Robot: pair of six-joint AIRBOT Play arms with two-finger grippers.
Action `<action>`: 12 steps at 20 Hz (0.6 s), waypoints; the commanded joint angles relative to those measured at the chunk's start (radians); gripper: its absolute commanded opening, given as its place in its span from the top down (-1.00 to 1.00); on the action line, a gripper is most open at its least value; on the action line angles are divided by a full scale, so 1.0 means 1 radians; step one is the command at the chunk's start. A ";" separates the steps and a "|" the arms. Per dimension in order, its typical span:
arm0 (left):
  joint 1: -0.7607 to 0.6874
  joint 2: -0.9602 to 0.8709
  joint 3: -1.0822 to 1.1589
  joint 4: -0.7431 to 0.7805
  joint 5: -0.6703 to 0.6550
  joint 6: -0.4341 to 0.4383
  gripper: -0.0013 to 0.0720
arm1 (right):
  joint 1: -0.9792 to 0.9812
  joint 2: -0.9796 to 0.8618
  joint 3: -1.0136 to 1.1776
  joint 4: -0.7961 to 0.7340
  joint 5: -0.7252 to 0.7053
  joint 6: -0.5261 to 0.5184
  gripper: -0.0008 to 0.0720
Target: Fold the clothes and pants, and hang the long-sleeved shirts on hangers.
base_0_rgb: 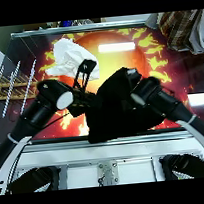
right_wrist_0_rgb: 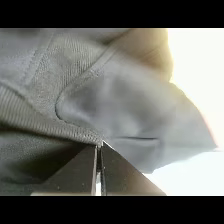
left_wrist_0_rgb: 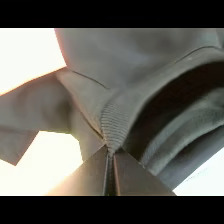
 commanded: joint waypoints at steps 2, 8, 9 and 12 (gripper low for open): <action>-0.007 0.000 0.345 -0.005 -0.154 0.044 0.91 | -0.107 0.048 0.436 0.022 0.343 -0.254 0.92; -0.063 0.012 0.443 -0.003 -0.303 0.045 0.91 | -0.104 0.083 0.660 0.097 0.338 -0.163 0.92; -0.063 0.031 0.388 -0.003 -0.293 0.028 0.91 | -0.101 0.090 0.641 0.106 0.338 -0.158 0.92; -0.050 0.141 0.097 -0.004 -0.193 -0.053 0.91 | -0.048 0.134 0.484 0.099 0.336 -0.113 0.92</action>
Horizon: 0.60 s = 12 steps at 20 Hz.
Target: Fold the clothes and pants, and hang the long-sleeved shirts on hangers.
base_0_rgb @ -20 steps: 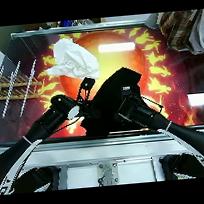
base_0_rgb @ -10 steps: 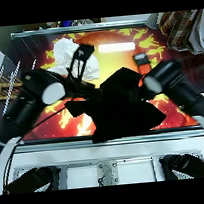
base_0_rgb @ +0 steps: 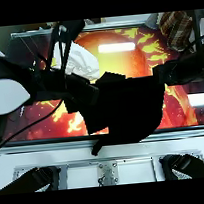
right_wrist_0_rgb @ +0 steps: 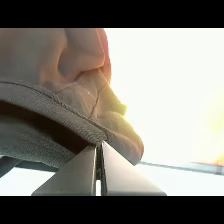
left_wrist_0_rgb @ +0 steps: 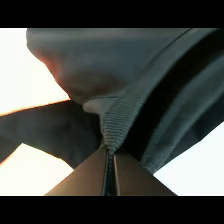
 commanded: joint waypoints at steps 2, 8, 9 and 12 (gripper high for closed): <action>0.011 0.145 -0.383 -0.010 0.124 -0.114 0.91 | 0.077 0.073 -0.247 0.008 -0.014 0.106 0.92; -0.020 0.213 -0.695 -0.270 0.241 -0.116 0.91 | 0.222 0.111 -0.550 0.019 -0.079 0.210 0.92; -0.041 0.213 -0.720 -0.269 0.241 -0.116 0.91 | 0.234 0.108 -0.551 0.019 -0.079 0.210 0.92; -0.070 0.213 -0.743 -0.269 0.241 -0.117 0.90 | 0.237 0.108 -0.551 0.019 -0.078 0.209 0.92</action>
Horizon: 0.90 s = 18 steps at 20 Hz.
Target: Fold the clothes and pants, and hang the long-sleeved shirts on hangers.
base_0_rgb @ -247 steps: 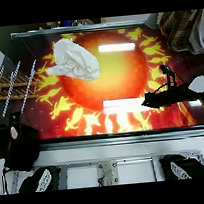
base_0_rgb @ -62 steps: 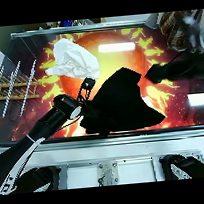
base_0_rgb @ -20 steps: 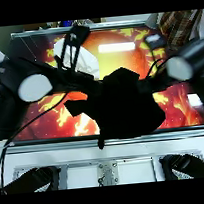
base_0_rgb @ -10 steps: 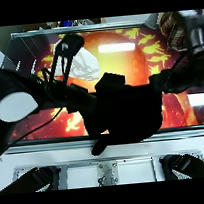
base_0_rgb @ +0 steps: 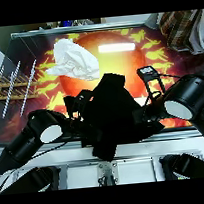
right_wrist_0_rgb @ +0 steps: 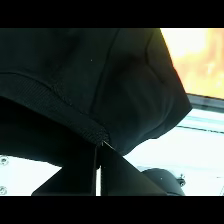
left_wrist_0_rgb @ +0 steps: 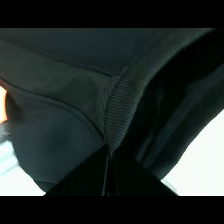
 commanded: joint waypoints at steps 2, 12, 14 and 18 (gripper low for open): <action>-0.018 0.010 -0.048 -0.037 0.026 -0.004 -0.45 | 0.021 0.002 -0.029 0.001 -0.007 0.016 0.92; 0.332 0.009 0.154 0.069 0.000 0.148 -0.75 | 0.021 0.002 -0.029 0.001 -0.006 0.016 0.92; 0.455 -0.003 0.153 0.158 0.003 0.176 -1.00 | 0.021 0.002 -0.029 0.001 -0.006 0.016 0.92; 0.714 -0.111 0.153 0.329 0.045 0.223 -1.00 | 0.021 0.002 -0.029 0.001 -0.007 0.016 0.92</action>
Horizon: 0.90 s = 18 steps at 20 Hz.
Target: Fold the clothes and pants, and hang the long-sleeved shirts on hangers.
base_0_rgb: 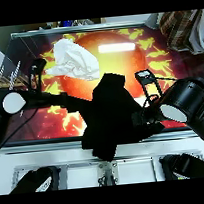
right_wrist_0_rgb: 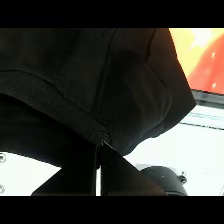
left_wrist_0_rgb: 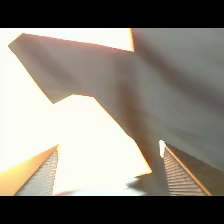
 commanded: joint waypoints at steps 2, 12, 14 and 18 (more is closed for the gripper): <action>0.275 -0.147 0.006 0.242 0.095 0.049 -1.00 | 0.001 0.001 0.000 0.000 0.000 0.000 0.92; 0.491 -0.525 0.006 0.467 0.436 0.125 -1.00 | 0.001 0.000 0.000 0.000 0.000 0.000 0.92; 0.491 -0.581 0.006 0.533 0.453 0.125 -1.00 | 0.001 0.001 0.000 0.000 0.001 0.000 0.92; 0.518 -0.647 0.006 0.553 0.515 0.125 -1.00 | 0.001 0.001 0.000 0.000 0.000 0.000 0.92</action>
